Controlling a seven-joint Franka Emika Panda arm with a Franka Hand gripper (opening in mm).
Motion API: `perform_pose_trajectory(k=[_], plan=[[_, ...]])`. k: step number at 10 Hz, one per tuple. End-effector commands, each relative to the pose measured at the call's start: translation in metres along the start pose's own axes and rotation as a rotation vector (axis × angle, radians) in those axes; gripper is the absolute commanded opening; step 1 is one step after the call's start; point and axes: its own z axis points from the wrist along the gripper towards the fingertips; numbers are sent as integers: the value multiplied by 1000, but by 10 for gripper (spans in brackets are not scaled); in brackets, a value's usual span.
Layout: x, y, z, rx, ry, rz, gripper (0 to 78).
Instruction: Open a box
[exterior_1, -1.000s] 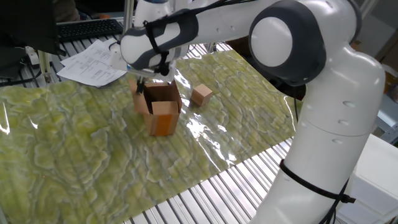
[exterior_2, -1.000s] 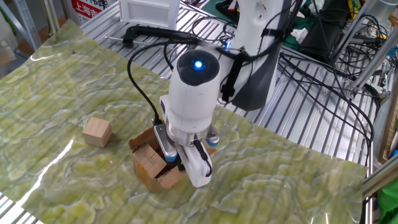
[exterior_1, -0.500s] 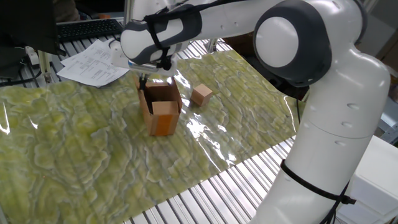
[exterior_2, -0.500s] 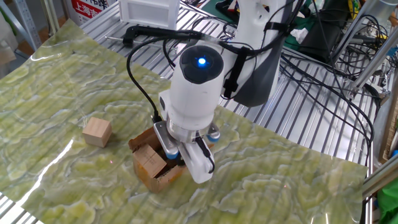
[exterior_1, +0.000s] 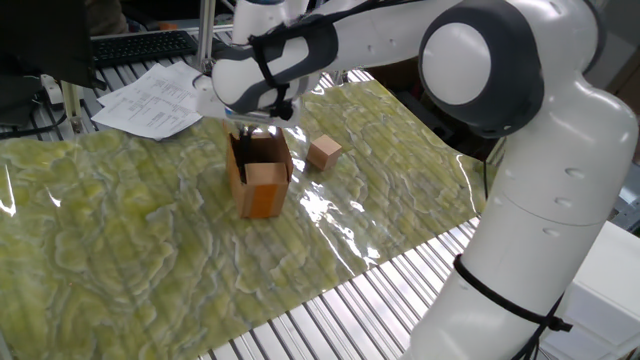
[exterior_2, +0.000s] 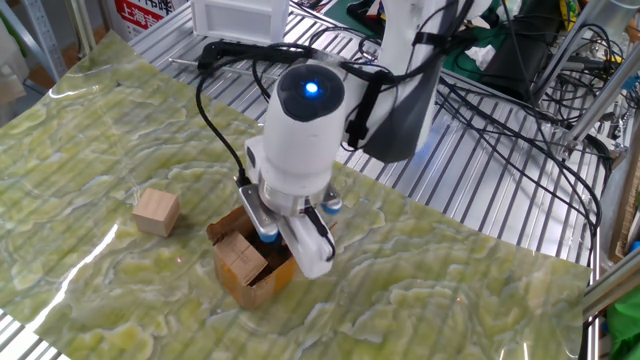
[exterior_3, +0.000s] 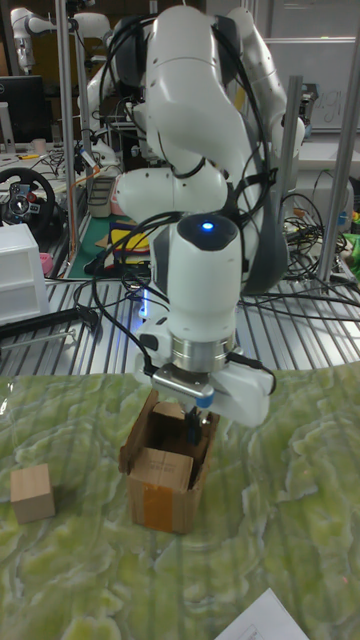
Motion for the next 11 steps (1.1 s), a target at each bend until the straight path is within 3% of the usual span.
perform_pose_trajectory(k=[1,7,9,11], plan=[[-2,-16,8,-8,-12,-26,0],[-14,-15,10,-14,-28,-29,0],[-31,-8,5,-11,-28,-21,0],[-37,-7,3,-8,-30,-19,0]])
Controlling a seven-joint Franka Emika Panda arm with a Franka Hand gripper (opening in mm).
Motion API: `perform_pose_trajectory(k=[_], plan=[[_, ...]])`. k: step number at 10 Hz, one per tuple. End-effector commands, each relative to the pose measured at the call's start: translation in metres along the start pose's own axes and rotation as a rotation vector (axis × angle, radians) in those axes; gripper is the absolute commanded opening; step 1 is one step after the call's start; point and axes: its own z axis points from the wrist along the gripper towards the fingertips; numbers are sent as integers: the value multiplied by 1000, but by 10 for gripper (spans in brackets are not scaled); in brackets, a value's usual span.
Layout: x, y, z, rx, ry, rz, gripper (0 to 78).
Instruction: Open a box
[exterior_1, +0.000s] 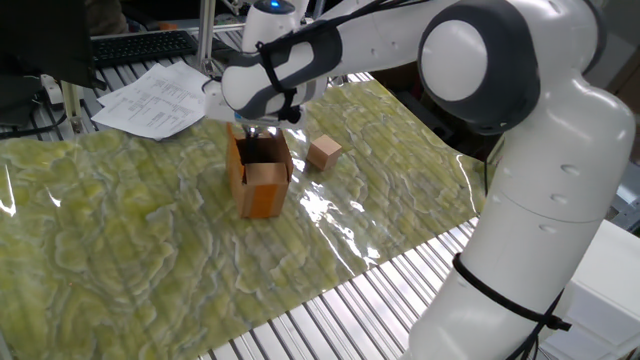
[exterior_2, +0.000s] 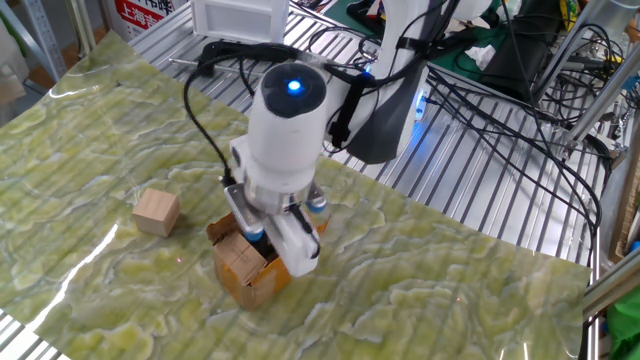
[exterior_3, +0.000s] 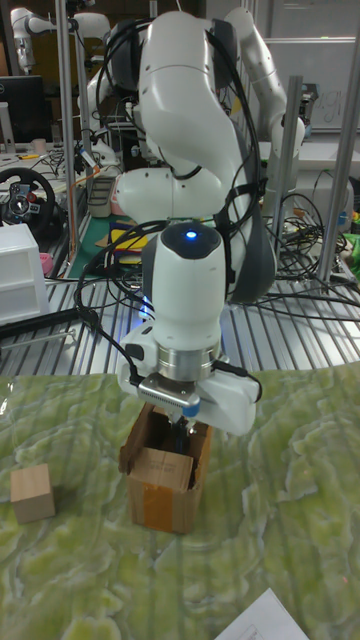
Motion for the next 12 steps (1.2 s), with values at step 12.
perform_pose_trajectory(k=[12], plan=[[-68,17,-12,10,-21,6,0]])
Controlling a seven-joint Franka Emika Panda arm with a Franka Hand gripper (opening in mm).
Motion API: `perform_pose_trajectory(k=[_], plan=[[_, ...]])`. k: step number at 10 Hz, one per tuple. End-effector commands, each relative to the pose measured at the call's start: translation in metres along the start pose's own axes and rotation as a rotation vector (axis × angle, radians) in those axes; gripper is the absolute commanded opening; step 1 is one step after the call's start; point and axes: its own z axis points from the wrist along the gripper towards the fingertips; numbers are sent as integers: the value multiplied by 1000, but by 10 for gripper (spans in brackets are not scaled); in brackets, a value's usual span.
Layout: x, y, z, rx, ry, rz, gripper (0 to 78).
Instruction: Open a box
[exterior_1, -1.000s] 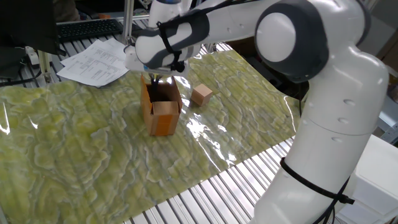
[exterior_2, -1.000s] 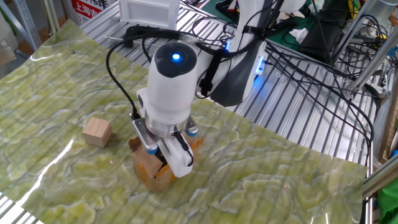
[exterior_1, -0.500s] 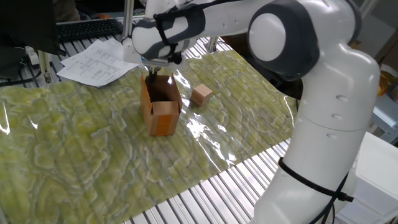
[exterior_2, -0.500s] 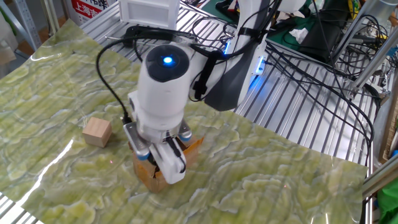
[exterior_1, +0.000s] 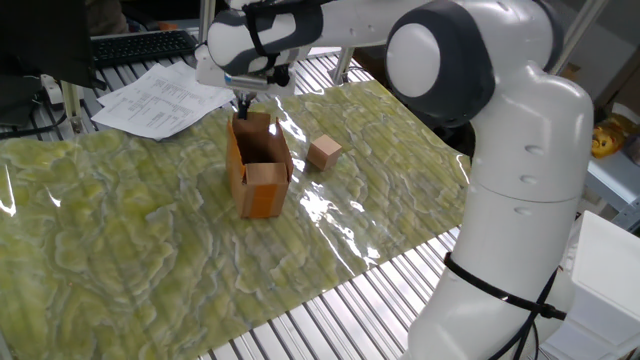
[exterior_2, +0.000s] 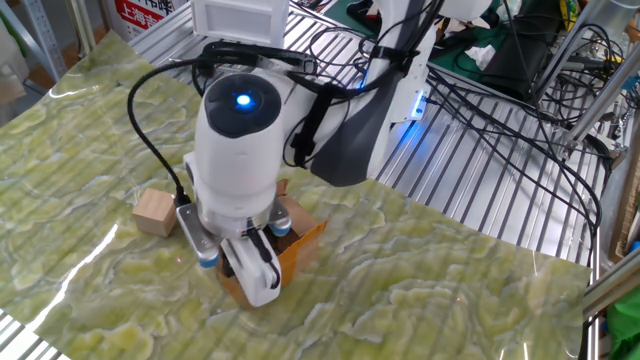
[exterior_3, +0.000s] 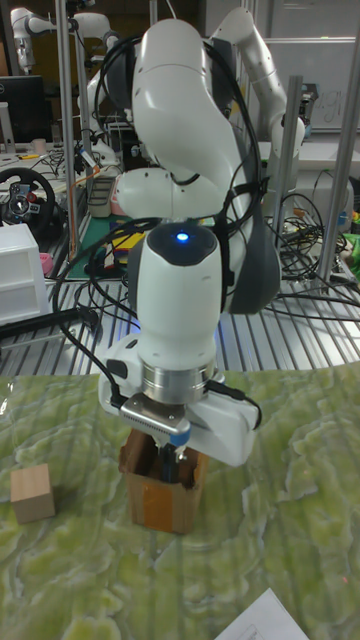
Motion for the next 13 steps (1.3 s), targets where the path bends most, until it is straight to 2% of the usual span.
perform_pose_trajectory(k=[1,4,8,10,13], plan=[[-1,2,17,-12,-24,7,0],[-3,4,39,-24,-40,5,0],[-2,4,54,-29,-40,2,0],[-4,5,52,-24,-33,6,0],[-13,9,33,-10,3,6,0]])
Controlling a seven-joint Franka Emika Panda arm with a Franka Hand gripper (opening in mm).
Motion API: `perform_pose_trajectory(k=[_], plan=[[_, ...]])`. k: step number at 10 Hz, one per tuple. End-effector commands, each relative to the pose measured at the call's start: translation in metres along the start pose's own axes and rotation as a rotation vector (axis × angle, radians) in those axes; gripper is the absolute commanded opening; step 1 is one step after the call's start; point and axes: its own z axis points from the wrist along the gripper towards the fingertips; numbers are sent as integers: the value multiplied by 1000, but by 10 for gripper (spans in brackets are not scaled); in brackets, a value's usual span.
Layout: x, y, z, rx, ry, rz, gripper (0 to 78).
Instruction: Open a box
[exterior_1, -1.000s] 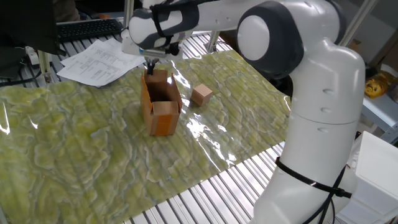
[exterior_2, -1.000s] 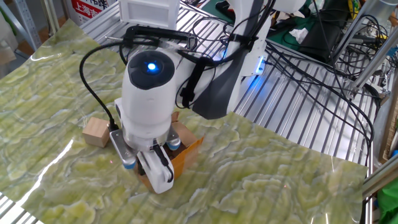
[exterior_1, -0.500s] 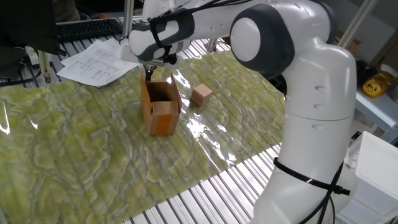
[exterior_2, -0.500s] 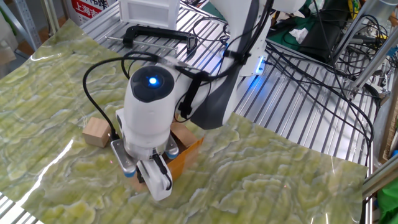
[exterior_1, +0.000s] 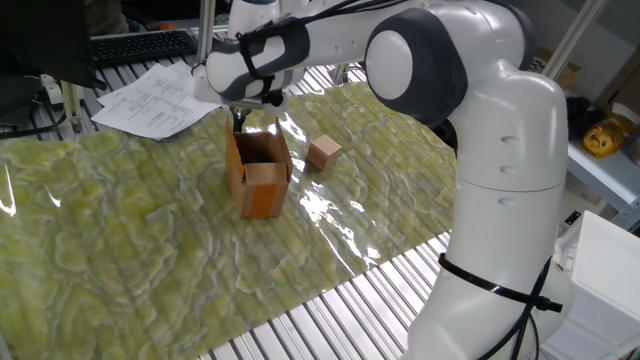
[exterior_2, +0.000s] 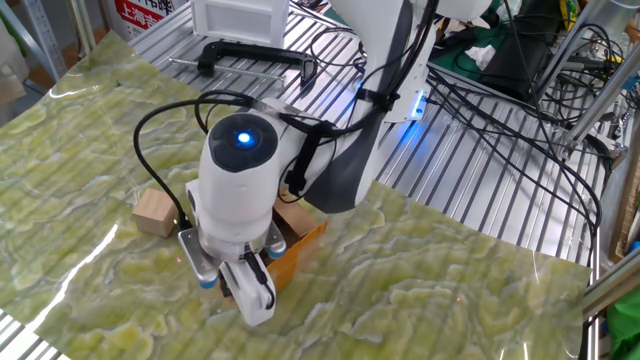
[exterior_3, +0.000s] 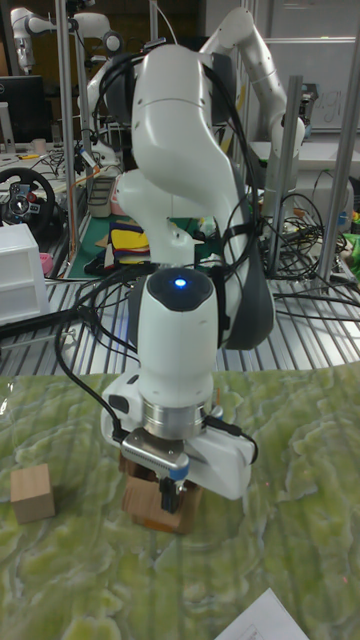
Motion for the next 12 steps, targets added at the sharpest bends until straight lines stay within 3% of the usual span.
perform_pose_trajectory(k=[1,3,5,7,8,9,12], plan=[[-12,5,-25,15,39,-2,0],[-14,4,-31,13,48,-2,0],[-13,2,-47,22,77,-23,0],[3,0,-48,24,75,-23,0],[4,0,-48,23,74,-23,0],[22,-4,-43,24,68,-24,0],[43,-10,-42,26,64,-36,0]])
